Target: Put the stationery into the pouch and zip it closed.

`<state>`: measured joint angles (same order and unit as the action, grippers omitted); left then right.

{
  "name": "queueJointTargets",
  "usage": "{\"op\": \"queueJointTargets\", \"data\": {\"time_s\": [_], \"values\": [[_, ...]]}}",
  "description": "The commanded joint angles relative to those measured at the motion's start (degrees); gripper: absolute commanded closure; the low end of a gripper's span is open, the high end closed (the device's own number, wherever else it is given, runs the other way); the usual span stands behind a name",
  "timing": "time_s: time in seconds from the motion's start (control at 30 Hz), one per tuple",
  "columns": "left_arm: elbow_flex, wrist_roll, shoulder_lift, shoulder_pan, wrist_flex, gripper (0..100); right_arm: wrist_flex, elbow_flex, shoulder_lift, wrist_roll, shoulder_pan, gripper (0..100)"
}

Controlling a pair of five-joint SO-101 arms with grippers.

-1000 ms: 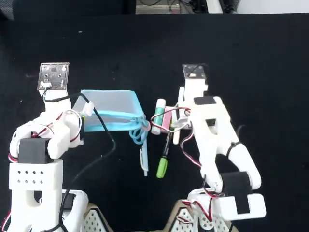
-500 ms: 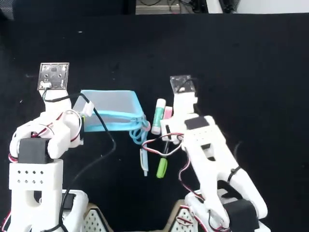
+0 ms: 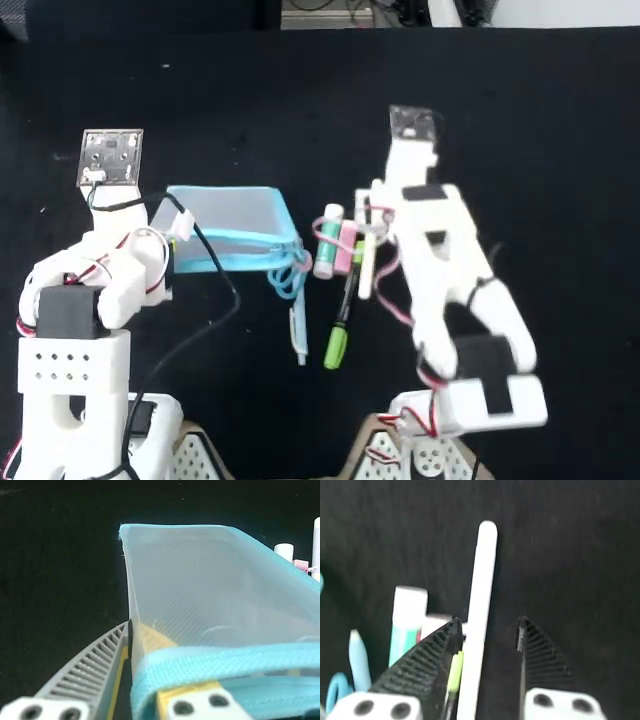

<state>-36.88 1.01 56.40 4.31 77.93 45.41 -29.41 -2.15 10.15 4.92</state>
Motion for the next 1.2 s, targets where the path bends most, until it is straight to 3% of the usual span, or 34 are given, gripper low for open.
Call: {"op": "queueJointTargets", "data": {"time_s": [0.0, 0.27, 0.43, 0.57, 0.67, 0.93, 1.07, 1.17], "values": [[1.0, -0.2, 1.2, 0.2, 0.1, 97, -0.8, 10.9, -7.5, 0.6, -1.2, 81.1], [0.7, -0.2, 1.2, 0.3, 0.1, 97, 5.8, 30.4, -25.5, 4.6, -0.7, 81.1], [0.4, -0.2, 1.3, 0.3, 0.1, 97, 15.6, 41.7, -34.1, 4.2, -1.2, 81.8], [0.4, -0.2, 1.3, 0.1, 0.1, 97, 23.3, 48.9, -37.3, -0.7, -1.4, 99.7], [0.4, -0.2, 1.3, 0.1, 0.1, 97, 25.7, 50.4, -37.1, -2.4, -1.5, 98.9], [0.4, -0.2, 1.3, 0.1, 0.1, 97, 33.8, 45.9, -18.6, -5.6, -4.9, 98.8], [0.4, -0.2, 1.3, 0.1, 0.1, 97, 33.4, 32.6, -3.1, -8.6, -6.1, 98.8], [0.4, -0.2, 1.3, 0.1, 0.1, 97, 24.7, 17.0, 8.0, -9.8, -6.1, 98.8]]}}
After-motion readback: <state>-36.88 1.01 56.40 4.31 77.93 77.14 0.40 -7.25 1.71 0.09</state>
